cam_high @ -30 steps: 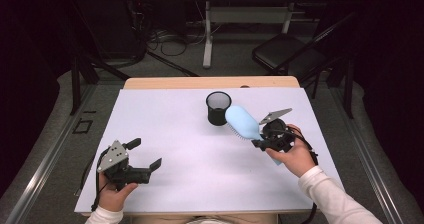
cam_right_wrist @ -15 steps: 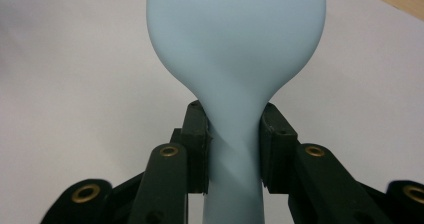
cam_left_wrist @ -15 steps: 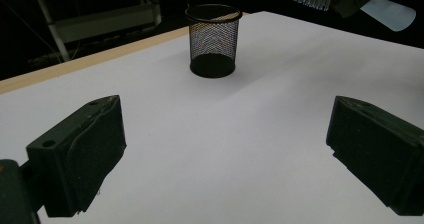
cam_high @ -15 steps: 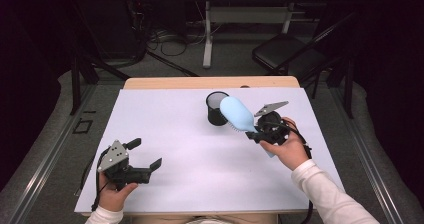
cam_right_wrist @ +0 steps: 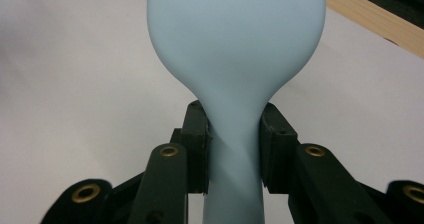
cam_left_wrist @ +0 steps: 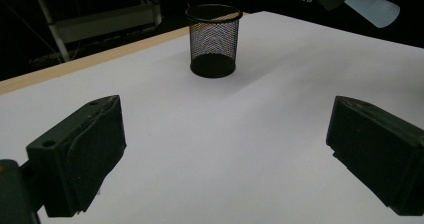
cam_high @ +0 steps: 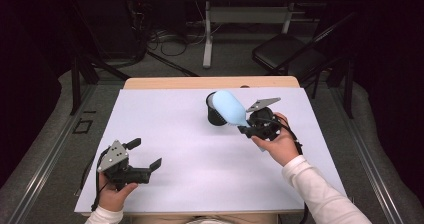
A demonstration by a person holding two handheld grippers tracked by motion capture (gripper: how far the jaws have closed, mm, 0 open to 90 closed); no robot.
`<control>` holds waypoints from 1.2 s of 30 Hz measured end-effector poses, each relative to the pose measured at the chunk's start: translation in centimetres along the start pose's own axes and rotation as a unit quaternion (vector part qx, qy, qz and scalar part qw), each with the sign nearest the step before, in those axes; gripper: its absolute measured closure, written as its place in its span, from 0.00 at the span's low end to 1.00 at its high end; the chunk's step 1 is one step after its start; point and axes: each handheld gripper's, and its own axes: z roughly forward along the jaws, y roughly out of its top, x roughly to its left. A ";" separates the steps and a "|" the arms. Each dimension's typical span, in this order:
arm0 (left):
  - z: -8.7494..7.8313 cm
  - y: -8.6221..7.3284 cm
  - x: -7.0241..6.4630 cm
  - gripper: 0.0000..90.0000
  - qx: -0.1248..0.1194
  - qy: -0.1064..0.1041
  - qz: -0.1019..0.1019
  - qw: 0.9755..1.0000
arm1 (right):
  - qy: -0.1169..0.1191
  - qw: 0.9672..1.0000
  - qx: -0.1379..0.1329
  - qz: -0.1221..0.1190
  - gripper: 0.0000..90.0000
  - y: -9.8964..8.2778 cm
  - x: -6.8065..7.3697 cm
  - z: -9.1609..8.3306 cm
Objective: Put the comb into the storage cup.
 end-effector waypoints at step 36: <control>0.2 -0.2 0.1 0.03 0.004 0.009 -0.002 1.000 | 0.004 0.996 -0.095 0.004 0.77 1.8 1.2 1.9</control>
